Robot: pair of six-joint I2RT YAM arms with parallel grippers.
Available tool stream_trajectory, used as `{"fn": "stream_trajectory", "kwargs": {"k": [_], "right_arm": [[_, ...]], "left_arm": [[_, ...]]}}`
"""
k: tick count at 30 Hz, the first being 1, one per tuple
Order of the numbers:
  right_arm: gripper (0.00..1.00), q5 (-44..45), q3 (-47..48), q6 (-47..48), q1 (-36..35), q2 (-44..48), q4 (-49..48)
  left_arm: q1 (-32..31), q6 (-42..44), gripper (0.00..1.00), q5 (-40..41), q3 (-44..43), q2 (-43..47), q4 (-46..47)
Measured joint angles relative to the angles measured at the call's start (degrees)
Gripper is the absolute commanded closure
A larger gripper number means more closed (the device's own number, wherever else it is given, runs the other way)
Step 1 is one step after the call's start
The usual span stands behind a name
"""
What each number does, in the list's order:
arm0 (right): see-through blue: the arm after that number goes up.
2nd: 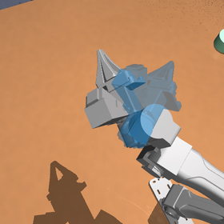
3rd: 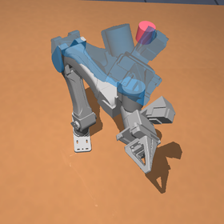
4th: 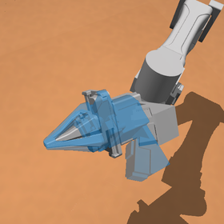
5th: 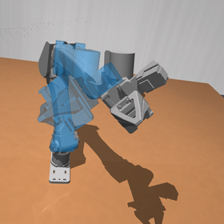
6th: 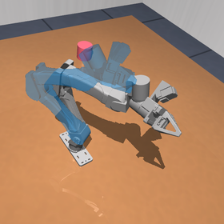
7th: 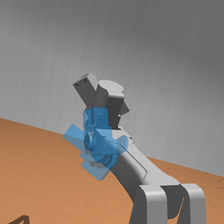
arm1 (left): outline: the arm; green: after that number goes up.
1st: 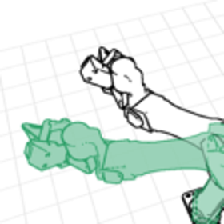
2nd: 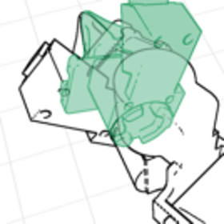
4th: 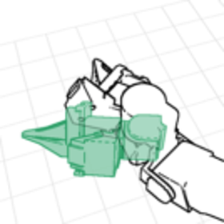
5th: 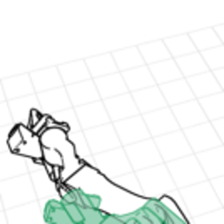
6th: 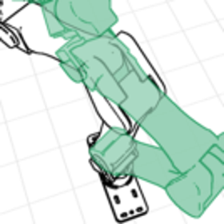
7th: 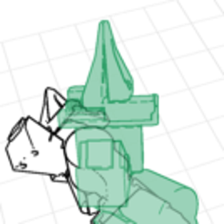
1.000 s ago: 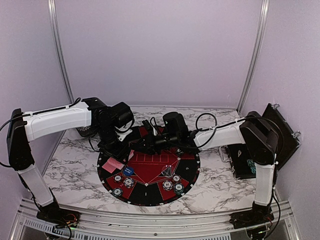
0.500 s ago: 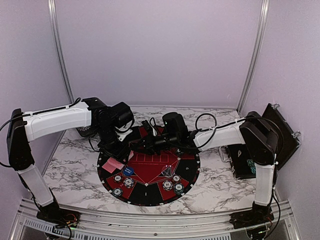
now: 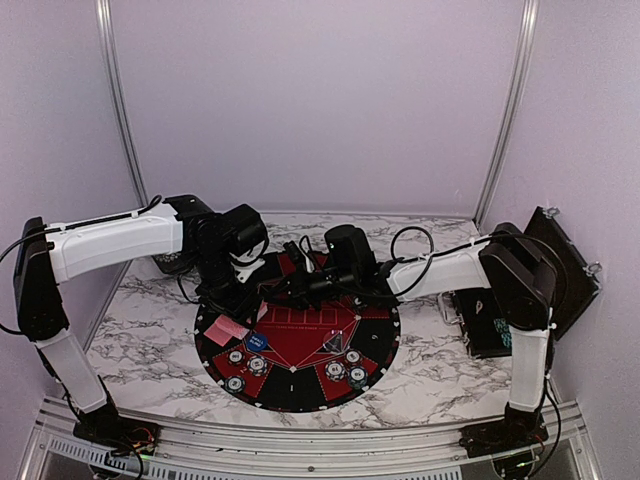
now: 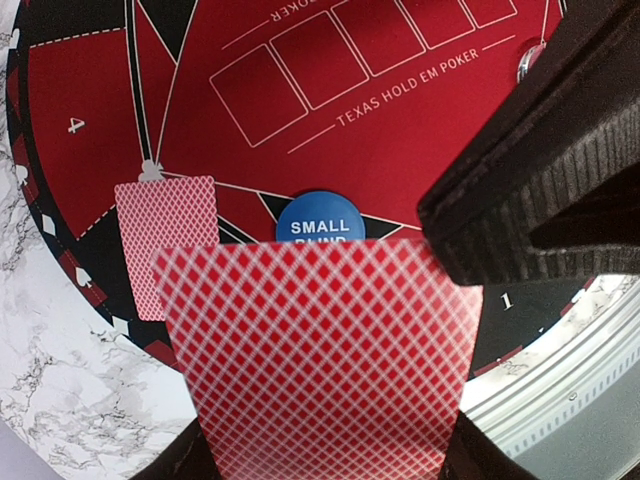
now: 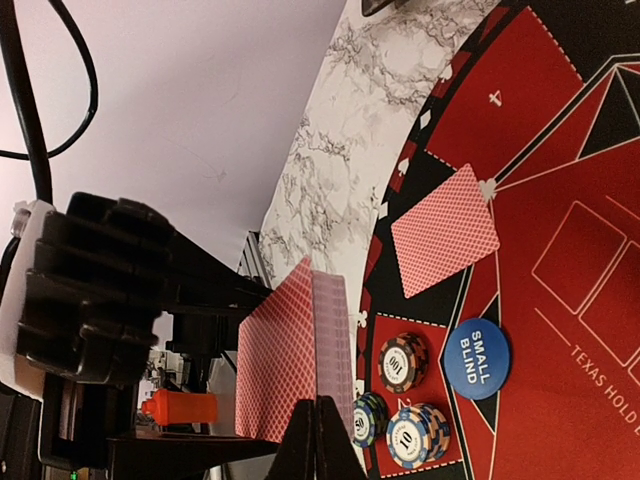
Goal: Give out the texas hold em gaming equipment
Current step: Pick up the poker card from the face-down deck piles.
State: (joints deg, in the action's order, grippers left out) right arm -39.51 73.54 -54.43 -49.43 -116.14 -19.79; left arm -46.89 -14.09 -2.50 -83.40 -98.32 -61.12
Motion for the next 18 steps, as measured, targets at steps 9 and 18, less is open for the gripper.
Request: {"fn": "stream_trajectory", "kwargs": {"k": [9,18], "right_arm": [[1.00,-0.02,0.02,0.00,0.44,0.00,0.13],[1.00,-0.04,0.02,0.00,0.87,0.00,0.13]], "left_arm": [[0.00,0.00,0.47,0.00,0.00,0.00,0.42],[0.00,0.00,0.47,0.00,0.00,0.00,1.03]]}}
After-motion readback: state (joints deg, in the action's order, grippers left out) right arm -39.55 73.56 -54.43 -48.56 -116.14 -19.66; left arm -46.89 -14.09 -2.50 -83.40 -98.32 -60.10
